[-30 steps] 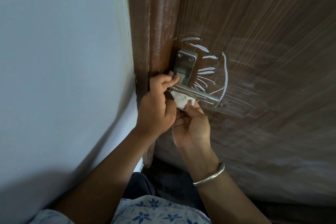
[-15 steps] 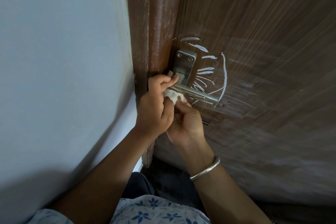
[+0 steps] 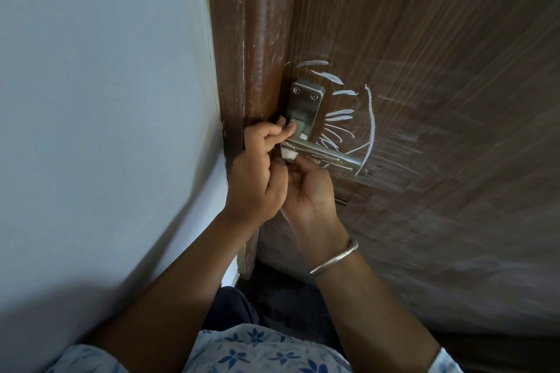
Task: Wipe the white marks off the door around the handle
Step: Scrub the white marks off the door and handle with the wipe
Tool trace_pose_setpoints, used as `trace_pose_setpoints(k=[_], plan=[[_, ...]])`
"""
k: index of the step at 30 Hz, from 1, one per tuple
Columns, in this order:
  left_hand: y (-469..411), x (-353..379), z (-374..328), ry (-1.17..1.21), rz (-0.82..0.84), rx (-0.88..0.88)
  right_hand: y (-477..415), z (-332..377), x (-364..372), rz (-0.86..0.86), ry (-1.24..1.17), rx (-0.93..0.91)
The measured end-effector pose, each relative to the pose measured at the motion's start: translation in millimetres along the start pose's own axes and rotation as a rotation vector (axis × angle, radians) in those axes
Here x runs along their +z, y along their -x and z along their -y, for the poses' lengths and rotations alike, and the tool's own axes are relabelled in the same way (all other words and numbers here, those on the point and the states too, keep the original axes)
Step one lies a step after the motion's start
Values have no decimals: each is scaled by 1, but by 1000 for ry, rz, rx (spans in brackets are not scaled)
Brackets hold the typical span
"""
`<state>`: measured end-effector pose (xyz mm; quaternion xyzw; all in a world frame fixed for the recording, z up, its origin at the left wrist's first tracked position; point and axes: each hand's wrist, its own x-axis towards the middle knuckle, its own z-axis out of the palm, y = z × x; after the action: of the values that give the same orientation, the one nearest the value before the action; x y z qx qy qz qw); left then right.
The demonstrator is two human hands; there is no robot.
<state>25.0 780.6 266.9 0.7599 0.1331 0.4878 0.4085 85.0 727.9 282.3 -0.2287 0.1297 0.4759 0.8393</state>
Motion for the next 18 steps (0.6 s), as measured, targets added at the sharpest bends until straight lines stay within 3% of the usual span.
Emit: trace_pose_setpoints(k=[8, 14, 18], plan=[[0, 2, 1, -28, -24, 7, 13, -6, -13, 174, 110, 16], [0, 0, -1, -30, -4, 13, -3, 0, -5, 63, 27, -35], [0, 1, 0, -34, -12, 14, 7, -6, -16, 167, 124, -15]])
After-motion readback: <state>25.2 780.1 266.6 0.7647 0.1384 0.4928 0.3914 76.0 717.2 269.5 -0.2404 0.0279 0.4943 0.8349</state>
